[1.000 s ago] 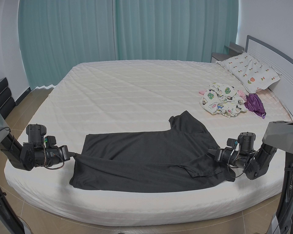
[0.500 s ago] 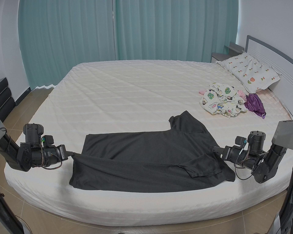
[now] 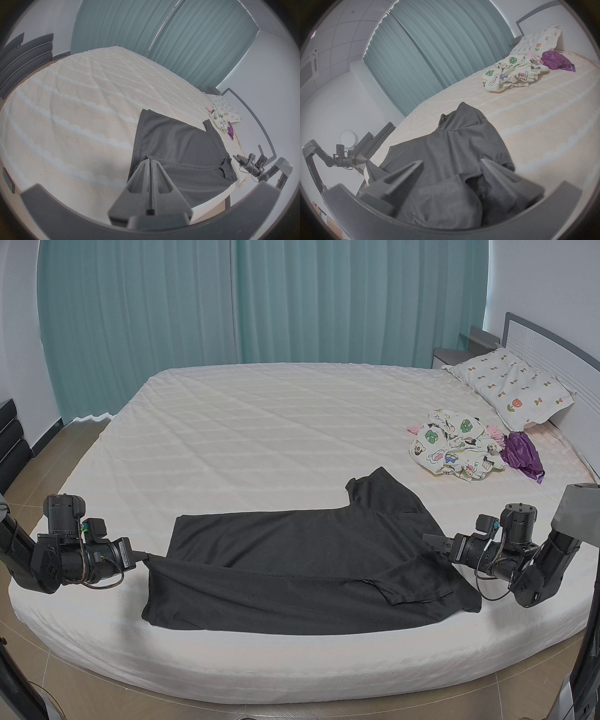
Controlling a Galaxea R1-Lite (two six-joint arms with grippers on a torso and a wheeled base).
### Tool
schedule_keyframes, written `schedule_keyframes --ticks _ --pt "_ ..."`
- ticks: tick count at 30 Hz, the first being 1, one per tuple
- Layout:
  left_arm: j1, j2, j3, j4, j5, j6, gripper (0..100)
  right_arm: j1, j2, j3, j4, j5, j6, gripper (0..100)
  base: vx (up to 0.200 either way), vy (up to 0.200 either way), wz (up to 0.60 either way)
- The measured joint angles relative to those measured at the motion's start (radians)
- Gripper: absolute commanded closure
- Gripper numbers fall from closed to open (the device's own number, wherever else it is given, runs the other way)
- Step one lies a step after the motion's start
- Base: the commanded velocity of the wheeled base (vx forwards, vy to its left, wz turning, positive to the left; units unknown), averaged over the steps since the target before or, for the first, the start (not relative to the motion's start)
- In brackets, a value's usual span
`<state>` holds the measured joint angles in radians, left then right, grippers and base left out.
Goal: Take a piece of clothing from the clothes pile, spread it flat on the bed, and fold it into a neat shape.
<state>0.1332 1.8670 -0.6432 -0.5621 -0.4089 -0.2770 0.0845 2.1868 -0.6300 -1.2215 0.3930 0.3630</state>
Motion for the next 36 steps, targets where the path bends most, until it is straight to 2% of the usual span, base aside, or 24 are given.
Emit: schedule_keyframes --ticks 6,14,15,19,24,33,36 --pt "0.000 -0.001 0.004 0.000 0.000 0.000 100 0.007 0.044 -0.095 0.129 0.009 -0.041 0 0.000 0.000 0.00" --pt "-0.001 0.002 0.006 0.000 0.000 0.000 100 0.011 0.081 -0.131 0.139 0.019 -0.095 0 0.000 0.000 0.00" --pt "-0.001 0.003 0.006 0.000 0.000 0.000 100 0.011 0.083 -0.131 0.139 0.019 -0.098 100 0.000 0.000 0.00" --pt "-0.002 0.003 0.004 -0.001 0.000 0.000 100 0.011 0.088 -0.127 0.139 0.018 -0.115 100 0.000 0.000 0.00" --pt "-0.002 0.004 0.003 -0.001 0.000 0.000 100 0.010 0.097 -0.104 0.130 0.018 -0.180 100 0.000 0.000 0.00" --pt "-0.001 0.005 0.004 0.000 0.000 -0.005 100 0.003 0.083 -0.084 0.118 0.021 -0.173 100 0.000 0.000 0.00" --pt "-0.001 0.003 0.005 0.000 0.001 -0.009 100 0.000 0.056 -0.056 0.099 0.025 -0.142 100 0.000 0.000 0.00"
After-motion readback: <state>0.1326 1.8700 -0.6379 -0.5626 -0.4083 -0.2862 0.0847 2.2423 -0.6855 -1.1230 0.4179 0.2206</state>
